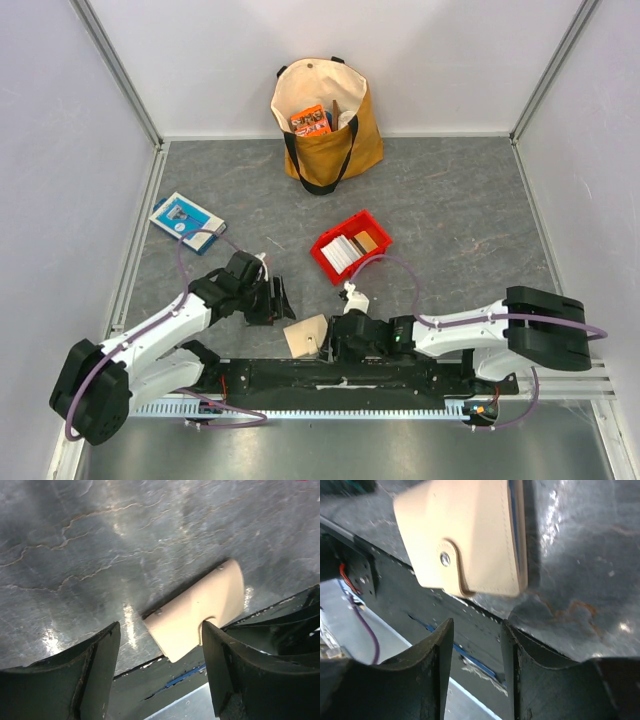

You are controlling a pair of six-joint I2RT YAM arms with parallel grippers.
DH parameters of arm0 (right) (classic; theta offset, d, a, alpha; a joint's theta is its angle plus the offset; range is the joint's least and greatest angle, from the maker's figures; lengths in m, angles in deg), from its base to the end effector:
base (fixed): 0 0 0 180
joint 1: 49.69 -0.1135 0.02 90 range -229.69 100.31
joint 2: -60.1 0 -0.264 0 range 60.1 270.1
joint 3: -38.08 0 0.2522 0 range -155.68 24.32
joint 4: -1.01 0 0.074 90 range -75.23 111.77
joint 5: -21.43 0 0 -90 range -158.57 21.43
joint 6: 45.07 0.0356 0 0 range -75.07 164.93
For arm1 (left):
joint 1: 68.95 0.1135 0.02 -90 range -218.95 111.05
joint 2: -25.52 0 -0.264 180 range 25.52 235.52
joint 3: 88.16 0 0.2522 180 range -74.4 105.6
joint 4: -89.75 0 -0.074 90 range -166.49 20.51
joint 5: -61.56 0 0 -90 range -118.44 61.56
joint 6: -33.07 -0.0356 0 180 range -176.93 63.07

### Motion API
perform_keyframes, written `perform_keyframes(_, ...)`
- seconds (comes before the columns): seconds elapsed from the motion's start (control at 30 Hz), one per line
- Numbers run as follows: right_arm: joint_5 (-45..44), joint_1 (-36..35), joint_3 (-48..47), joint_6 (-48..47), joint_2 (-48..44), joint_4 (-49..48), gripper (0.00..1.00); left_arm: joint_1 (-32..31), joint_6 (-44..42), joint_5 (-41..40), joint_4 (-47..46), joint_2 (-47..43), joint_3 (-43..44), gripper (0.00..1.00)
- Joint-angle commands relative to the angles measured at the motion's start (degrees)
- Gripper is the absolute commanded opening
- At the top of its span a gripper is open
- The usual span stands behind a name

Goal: Put the credit cards into the card holder
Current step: Move the card holder to the corner of the board.

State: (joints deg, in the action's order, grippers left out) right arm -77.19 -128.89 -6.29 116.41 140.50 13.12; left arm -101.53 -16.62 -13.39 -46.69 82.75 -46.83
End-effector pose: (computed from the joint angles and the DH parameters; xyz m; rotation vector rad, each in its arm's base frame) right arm 0.0526 0.2473 0.1441 -0.1027 2.6629 0.9348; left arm 0.1423 -0.1019 0.1730 -0.0871 2.7714 -0.7438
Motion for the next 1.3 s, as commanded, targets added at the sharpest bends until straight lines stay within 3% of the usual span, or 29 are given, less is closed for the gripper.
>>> perform_keyframes(0.0,1.6,3.2,-0.9,1.3,3.0,-8.2,0.49,-0.6,4.0,-1.2,-3.7,0.2,-2.7,0.72)
perform_keyframes(0.33,7.9,16.4,-2.7,-3.9,7.6,-12.7,0.49,-1.0,9.1,2.4,-20.2,10.7,-2.7,0.69)
perform_keyframes(0.5,6.4,17.4,-4.0,-11.9,1.6,-4.1,0.52,-1.0,5.6,-4.1,-13.1,11.3,4.2,0.66)
perform_keyframes(0.6,4.7,18.4,-1.7,-20.5,-5.8,-2.8,0.54,-1.0,4.2,-4.6,-11.1,7.9,2.9,0.69)
perform_keyframes(0.7,11.5,21.4,-2.5,-28.9,-7.8,-1.9,0.50,-1.1,4.5,-1.4,-10.9,6.8,-0.4,0.69)
perform_keyframes(1.07,32.1,22.0,-7.1,-38.6,1.3,-5.6,0.46,-2.5,5.5,5.5,-14.1,4.9,-7.7,0.70)
perform_keyframes(1.27,34.5,22.0,-11.6,-42.8,6.4,-4.9,0.46,-3.5,4.2,6.8,-14.2,8.2,-7.9,0.65)
